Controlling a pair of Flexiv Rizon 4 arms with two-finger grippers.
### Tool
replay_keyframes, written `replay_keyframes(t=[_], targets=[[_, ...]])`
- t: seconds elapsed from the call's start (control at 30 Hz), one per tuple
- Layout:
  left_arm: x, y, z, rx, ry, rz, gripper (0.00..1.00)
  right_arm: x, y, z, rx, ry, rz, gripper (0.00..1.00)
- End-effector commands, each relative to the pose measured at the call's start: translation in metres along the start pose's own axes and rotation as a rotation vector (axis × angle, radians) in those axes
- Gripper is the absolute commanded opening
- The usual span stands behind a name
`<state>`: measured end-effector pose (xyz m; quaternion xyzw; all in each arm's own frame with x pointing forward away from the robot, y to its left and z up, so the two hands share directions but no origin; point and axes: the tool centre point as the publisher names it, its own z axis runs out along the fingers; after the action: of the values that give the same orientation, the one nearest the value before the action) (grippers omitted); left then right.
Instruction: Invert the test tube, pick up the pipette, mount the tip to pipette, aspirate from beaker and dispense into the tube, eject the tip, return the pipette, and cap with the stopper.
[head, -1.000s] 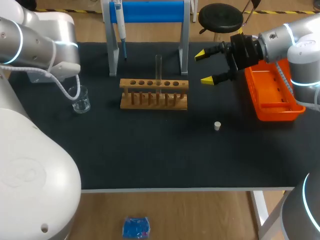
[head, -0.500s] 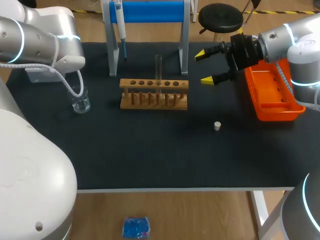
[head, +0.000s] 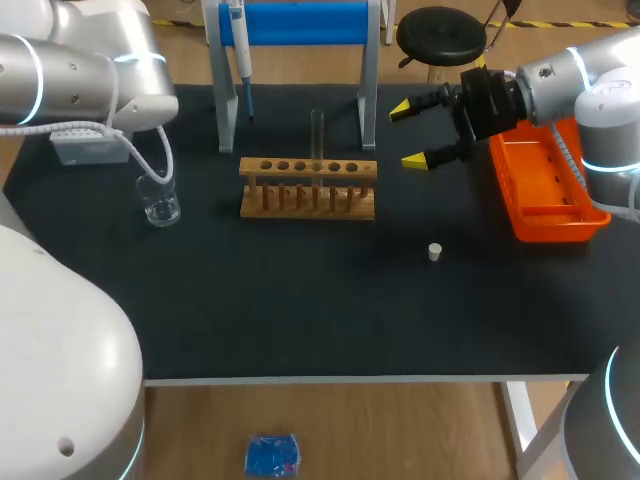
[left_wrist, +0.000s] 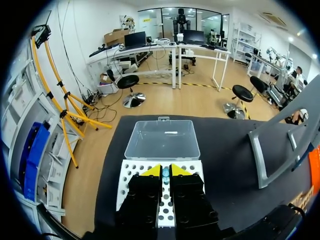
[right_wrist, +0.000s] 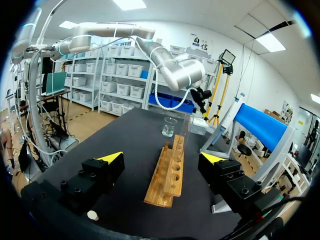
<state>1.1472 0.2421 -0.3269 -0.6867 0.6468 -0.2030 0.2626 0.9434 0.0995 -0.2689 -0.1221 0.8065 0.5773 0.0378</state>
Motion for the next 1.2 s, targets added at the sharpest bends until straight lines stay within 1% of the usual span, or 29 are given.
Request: replay_keyframes(t=[0.03,0.23,0.33,0.4,0.47,0.5,0.53,0.57,0.63,0.7,0.73,0.77,0.83,0.9,0.93,0.97,1.03,1.07,1.13,1.2], targets=[[0.001,0.002,-0.015,0.024,0.001,0.004,0.0,0.0,0.0,0.0,0.001,0.0,-0.001,1.0],[0.002,-0.005,-0.028,0.054,-0.001,0.013,0.0,0.0,0.0,0.0,0.001,0.0,-0.001,1.0],[0.003,-0.009,-0.037,0.077,0.011,0.036,0.0,0.0,0.0,0.0,0.001,0.0,-0.001,1.0],[0.005,-0.011,-0.043,0.082,0.024,0.062,0.0,0.0,0.0,0.0,0.001,0.0,-0.001,1.0],[0.008,-0.013,-0.051,0.094,0.054,0.117,0.0,0.0,0.0,0.0,0.001,0.0,-0.001,1.0],[0.01,-0.014,-0.057,0.099,0.077,0.149,0.0,0.0,0.0,0.0,0.001,0.0,-0.001,1.0],[0.012,-0.014,-0.061,0.096,0.12,0.18,0.0,0.0,0.0,0.0,0.001,0.0,-0.001,1.0],[0.014,-0.015,-0.066,0.103,0.136,0.219,0.0,0.0,0.0,0.0,0.001,0.0,-0.001,1.0],[0.017,-0.014,-0.077,0.109,0.221,0.291,0.0,0.0,0.0,0.0,0.001,0.0,-0.001,1.0],[0.018,-0.012,-0.087,0.122,0.262,0.365,0.0,0.0,0.0,0.0,0.001,0.0,-0.001,1.0],[0.019,-0.011,-0.093,0.129,0.306,0.392,0.0,0.0,0.0,0.0,0.001,0.0,-0.001,1.0],[0.019,-0.011,-0.099,0.133,0.323,0.418,0.0,0.0,0.0,0.0,0.001,0.0,-0.001,1.0],[0.018,-0.008,-0.111,0.156,0.4,0.473,0.0,0.0,0.0,0.0,0.001,0.0,-0.001,1.0],[0.018,-0.007,-0.121,0.163,0.454,0.517,0.0,0.0,0.0,0.0,0.001,0.0,-0.001,1.0],[0.018,-0.005,-0.128,0.182,0.503,0.552,0.0,0.0,0.0,0.0,0.001,0.0,-0.001,1.0],[0.018,-0.004,-0.132,0.184,0.512,0.58,0.0,0.0,0.0,0.0,0.001,0.0,-0.001,1.0],[0.019,-0.001,-0.144,0.212,0.603,0.639,0.0,0.0,0.0,0.0,0.001,0.0,-0.001,1.0],[0.019,0.0,-0.148,0.217,0.625,0.664,0.0,0.0,0.0,0.0,0.001,0.0,-0.001,1.0],[0.021,0.004,-0.159,0.241,0.71,0.719,0.0,0.0,0.0,0.0,0.001,0.0,-0.001,1.0],[0.023,0.008,-0.169,0.258,0.768,0.774,0.0,0.0,0.0,0.0,0.001,0.0,-0.001,1.0]])
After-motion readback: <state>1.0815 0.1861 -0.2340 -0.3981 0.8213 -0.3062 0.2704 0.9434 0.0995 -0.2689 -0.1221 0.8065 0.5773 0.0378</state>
